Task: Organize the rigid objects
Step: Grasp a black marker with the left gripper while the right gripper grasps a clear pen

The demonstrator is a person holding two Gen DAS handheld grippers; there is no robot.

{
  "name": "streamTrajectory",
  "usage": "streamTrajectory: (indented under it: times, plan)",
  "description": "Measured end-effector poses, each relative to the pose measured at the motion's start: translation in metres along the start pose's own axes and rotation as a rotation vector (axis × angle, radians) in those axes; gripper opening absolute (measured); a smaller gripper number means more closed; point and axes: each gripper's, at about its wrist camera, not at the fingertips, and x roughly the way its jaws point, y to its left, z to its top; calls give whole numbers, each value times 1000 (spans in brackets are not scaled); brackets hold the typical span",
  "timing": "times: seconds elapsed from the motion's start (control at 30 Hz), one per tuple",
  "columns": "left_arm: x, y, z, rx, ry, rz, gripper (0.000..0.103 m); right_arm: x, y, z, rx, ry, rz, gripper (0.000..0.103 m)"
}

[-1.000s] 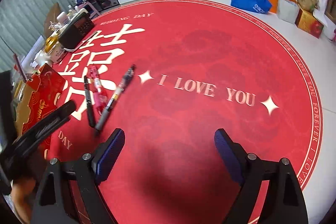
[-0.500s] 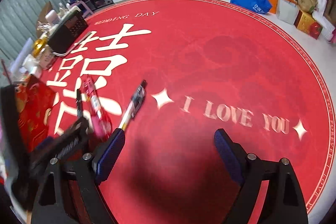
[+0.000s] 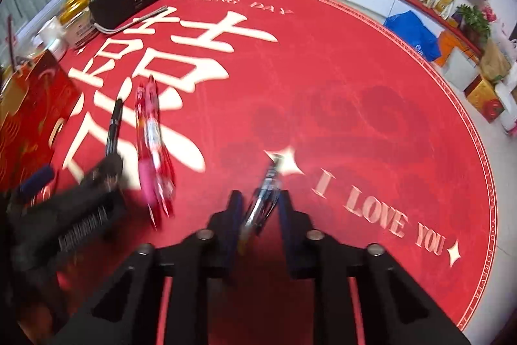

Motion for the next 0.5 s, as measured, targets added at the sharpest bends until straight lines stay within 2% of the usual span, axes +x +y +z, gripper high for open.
streamTrajectory:
  times: [0.17, 0.33, 0.5]
  plan:
    - [1, -15, -1, 11, -33, -38, 103, -8, -19, -16, -44, -2, 5, 17]
    - [1, -19, -1, -6, -64, -29, 103, -7, -14, -15, -71, -9, -19, 17]
    - [3, -24, -2, -11, -70, -29, 103, -9, -16, -19, -81, -32, -6, 17]
